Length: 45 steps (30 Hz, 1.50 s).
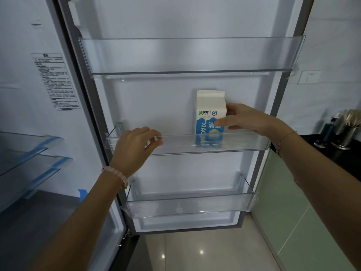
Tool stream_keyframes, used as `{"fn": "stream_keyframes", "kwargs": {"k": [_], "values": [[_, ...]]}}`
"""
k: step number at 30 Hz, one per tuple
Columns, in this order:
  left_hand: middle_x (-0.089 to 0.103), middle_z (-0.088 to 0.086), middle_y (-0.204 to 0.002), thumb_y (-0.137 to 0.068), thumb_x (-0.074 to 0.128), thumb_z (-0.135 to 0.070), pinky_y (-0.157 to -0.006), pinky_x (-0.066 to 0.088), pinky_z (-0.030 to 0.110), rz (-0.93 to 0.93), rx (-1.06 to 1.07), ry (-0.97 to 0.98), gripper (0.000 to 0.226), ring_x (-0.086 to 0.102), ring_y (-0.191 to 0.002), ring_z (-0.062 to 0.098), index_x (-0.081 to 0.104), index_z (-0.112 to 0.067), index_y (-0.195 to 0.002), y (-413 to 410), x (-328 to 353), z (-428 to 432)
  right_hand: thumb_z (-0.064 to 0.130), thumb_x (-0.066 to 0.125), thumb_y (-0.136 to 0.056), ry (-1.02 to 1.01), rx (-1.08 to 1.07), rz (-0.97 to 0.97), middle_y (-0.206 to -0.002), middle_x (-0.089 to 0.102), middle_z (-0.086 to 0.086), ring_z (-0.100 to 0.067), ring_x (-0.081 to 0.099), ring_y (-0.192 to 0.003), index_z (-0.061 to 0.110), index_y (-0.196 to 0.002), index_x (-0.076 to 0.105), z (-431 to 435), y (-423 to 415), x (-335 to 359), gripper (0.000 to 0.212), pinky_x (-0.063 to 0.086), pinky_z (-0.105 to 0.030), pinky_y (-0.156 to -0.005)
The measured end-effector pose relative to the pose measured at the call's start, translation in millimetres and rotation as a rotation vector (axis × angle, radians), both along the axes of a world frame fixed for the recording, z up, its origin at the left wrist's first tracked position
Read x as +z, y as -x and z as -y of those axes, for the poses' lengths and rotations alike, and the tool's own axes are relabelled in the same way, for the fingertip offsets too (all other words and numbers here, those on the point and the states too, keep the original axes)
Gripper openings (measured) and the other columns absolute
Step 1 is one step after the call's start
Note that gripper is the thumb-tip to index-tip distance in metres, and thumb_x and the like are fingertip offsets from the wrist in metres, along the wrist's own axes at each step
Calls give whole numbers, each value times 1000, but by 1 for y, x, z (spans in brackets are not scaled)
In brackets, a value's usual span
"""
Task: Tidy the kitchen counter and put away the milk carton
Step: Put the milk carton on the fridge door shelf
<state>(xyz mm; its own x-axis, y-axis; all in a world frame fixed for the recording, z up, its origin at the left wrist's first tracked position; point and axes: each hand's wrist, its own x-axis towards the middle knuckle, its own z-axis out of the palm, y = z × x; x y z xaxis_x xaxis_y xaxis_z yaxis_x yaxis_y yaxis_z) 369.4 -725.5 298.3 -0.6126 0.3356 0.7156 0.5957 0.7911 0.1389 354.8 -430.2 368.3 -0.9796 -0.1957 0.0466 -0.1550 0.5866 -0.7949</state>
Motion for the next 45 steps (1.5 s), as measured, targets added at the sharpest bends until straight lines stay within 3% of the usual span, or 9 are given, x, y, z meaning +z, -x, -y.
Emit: {"fn": "stream_keyframes", "kwargs": {"k": [7, 13, 17, 20, 24, 33, 38, 42, 45], "values": [[70, -2, -78, -82, 56, -34, -67, 51, 33, 13, 2, -18, 25, 56, -62, 13, 69, -16, -94, -1, 1, -1, 35, 71, -77, 19, -130, -114, -127, 56, 5, -14, 54, -114, 20, -142, 36, -11, -9, -8, 75, 44, -27, -89], [69, -2, -78, -82, 57, -34, -68, 51, 34, 22, 13, -23, 23, 54, -63, 13, 68, -16, -91, -2, 1, 0, 24, 64, -86, 122, -298, -408, -118, 62, 1, -16, 59, -107, 20, -127, 54, -30, -42, -21, 42, 48, -28, -91], [70, 0, -76, -81, 58, -32, -65, 51, 35, 8, 20, -14, 21, 55, -63, 15, 68, -14, -88, -4, 0, 0, 14, 63, -86, 266, -421, -604, -103, 68, -1, -10, 62, -93, 24, -110, 63, -52, -65, -33, 26, 50, -12, -82], [69, -1, -76, -81, 56, -34, -64, 50, 35, 12, 25, -2, 24, 58, -63, 17, 68, -15, -88, -6, 1, 2, 15, 63, -85, 376, -601, -668, -99, 65, 2, -16, 61, -96, 26, -109, 62, -78, -72, -48, 27, 52, -31, -90], [67, -2, -77, -82, 44, -49, -66, 49, 33, 43, 34, -3, 43, 58, -63, 19, 67, -15, -90, -14, 4, 3, 23, 62, -86, 445, -709, -497, -128, 55, -3, -20, 55, -114, 21, -129, 48, -116, -72, -63, 45, 46, -34, -94], [69, 13, -85, -89, 53, -29, -74, 47, 34, 71, 226, -7, 27, 64, -78, 31, 66, -5, -93, -39, 3, -4, 72, 63, -61, 481, -261, -160, -145, 42, 12, -13, 41, -132, 36, -142, 32, -136, -45, -70, 94, 29, -41, -114], [58, 18, -120, -90, 55, -21, -99, 39, 42, 91, 424, -110, 35, 52, -113, 36, 54, -7, -121, -83, -12, -28, 51, 64, -72, 606, -73, -200, -127, 55, 20, -6, 49, -124, 40, -133, 43, -142, -51, -80, 66, 37, -30, -106], [56, 15, -122, -89, 55, -18, -96, 40, 38, 56, 519, -195, 36, 51, -113, 31, 50, -7, -123, -147, -32, -76, 38, 59, -82, 655, -7, -236, -106, 59, 21, 2, 56, -104, 47, -104, 52, -143, -71, -79, 25, 41, -20, -92], [57, 8, -122, -89, 53, -25, -90, 45, 34, 110, 507, -342, 35, 54, -110, 25, 51, -12, -122, -198, -63, -132, 42, 62, -83, 534, 22, -314, -117, 58, 7, -5, 55, -106, 57, -94, 58, -142, -91, -85, 19, 42, -25, -96]]}}
